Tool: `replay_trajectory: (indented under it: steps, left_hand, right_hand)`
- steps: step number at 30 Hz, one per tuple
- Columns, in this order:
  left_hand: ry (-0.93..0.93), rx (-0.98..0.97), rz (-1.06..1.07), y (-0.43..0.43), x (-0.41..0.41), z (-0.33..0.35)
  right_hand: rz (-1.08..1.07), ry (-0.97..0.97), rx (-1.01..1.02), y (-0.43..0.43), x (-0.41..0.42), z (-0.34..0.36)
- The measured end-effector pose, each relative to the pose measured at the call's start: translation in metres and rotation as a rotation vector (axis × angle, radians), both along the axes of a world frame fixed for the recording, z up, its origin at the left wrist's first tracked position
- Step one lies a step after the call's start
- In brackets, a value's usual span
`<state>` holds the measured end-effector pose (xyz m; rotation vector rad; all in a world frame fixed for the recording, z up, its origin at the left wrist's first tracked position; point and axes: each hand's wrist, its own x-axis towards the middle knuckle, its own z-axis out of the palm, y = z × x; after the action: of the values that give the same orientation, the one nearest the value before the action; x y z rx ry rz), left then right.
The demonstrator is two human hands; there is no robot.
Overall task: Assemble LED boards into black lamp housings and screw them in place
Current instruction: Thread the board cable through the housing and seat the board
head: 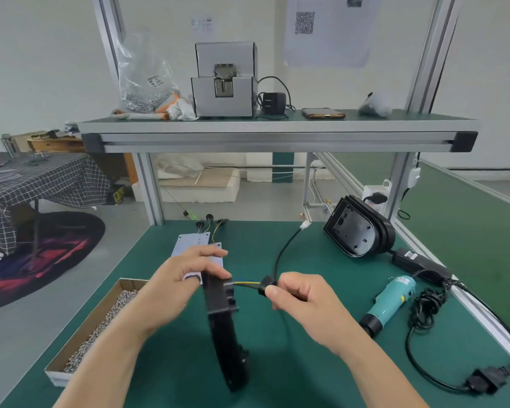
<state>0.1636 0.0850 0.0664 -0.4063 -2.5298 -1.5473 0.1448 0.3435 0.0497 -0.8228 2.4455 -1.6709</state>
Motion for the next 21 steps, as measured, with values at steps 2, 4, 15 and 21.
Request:
replay_trajectory:
  steps: [2,4,15,21]
  left_hand:
    - [0.098,0.099,0.038,0.015,0.012,0.0]
    - [0.086,0.248,0.042,0.03,0.022,-0.002]
    - [0.042,-0.345,-0.137,0.049,0.015,0.03]
    - [0.034,-0.354,-0.091,0.055,0.013,0.034]
  right_hand:
    - [0.043,0.033,0.062,-0.003,0.003,0.004]
    - [0.076,0.073,0.143,-0.005,0.005,0.009]
    - [0.028,0.424,0.411,-0.003,0.009,0.028]
    - [0.022,0.513,0.475,0.004,0.003,0.03]
